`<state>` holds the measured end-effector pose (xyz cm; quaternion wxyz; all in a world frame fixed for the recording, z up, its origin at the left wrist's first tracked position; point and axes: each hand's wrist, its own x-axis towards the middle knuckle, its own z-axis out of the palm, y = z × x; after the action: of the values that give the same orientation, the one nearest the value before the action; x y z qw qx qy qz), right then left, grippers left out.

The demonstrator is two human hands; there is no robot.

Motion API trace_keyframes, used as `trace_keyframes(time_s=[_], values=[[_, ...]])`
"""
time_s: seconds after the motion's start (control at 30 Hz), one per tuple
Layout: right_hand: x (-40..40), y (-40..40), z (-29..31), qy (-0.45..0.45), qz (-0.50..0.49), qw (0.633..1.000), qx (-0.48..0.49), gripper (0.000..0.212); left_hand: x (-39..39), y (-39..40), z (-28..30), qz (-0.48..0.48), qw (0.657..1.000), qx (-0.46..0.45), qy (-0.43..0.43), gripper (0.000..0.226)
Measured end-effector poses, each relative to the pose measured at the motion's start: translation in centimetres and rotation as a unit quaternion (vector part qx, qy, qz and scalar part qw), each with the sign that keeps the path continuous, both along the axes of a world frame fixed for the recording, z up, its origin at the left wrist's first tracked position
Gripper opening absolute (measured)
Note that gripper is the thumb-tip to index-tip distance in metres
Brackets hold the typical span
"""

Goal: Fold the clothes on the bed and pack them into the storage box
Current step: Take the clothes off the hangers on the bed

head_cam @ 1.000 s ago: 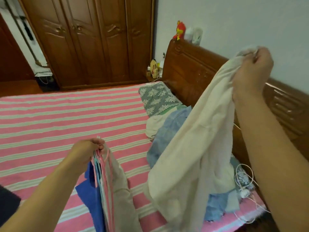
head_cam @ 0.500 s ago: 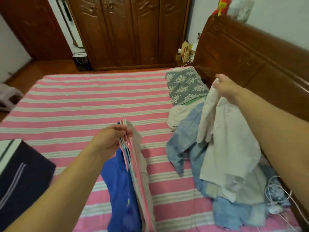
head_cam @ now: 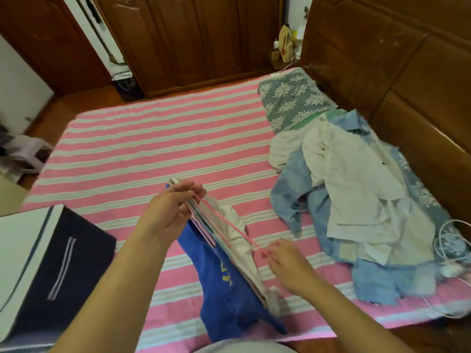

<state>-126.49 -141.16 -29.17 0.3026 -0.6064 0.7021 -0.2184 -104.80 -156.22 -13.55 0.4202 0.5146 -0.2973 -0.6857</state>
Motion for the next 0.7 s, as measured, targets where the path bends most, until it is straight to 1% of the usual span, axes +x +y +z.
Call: trace_keyframes(time_s=[0.03,0.07,0.1,0.13,0.17,0.2,0.3,0.33,0.43,0.53,0.63,0.7], values=[[-0.2,-0.1,0.1,0.065,-0.053,0.995,-0.056,0.016,0.2,0.5,-0.1,0.008,1.000,0.008,0.012,0.027],[-0.3,-0.1,0.6,0.103,-0.109,0.985,-0.087,0.009,0.3,1.0,-0.1,0.016,0.999,0.016,0.026,0.027],[-0.1,-0.2,1.4,0.107,-0.149,0.978,-0.099,0.006,0.3,1.5,-0.2,0.023,0.999,0.025,0.042,0.028],[0.4,-0.3,2.1,0.104,-0.170,0.974,-0.104,0.004,0.3,1.9,-0.3,0.027,0.997,0.033,0.057,0.029],[1.1,-0.5,2.4,0.099,-0.169,0.975,-0.102,0.005,0.1,2.3,-0.4,0.031,0.996,0.040,0.068,0.031],[1.9,-0.5,2.5,0.078,-0.150,0.982,-0.086,0.009,0.1,2.6,-0.5,0.036,0.995,0.046,0.075,0.033],[4.8,-0.6,2.7,-0.041,-0.077,0.996,-0.010,0.016,-0.1,3.2,-0.7,0.054,0.994,0.046,0.078,0.037],[5.5,-0.7,2.5,-0.052,-0.065,0.997,-0.002,0.017,-0.1,3.3,-0.7,0.061,0.994,0.044,0.075,0.038],[6.2,-1.2,1.8,-0.049,-0.063,0.997,0.011,0.021,0.1,3.8,-0.9,0.078,0.994,0.036,0.066,0.037],[5.7,-1.7,1.8,-0.079,-0.013,0.996,0.041,0.027,0.7,4.2,-1.0,0.084,0.995,0.021,0.055,0.033],[5.5,-1.8,1.9,-0.087,0.018,0.994,0.066,0.024,1.1,4.5,-1.0,0.090,0.995,0.006,0.040,0.031],[6.0,-1.7,2.1,-0.066,0.034,0.995,0.068,0.022,1.4,4.7,-1.2,0.097,0.994,-0.001,0.040,0.031]])
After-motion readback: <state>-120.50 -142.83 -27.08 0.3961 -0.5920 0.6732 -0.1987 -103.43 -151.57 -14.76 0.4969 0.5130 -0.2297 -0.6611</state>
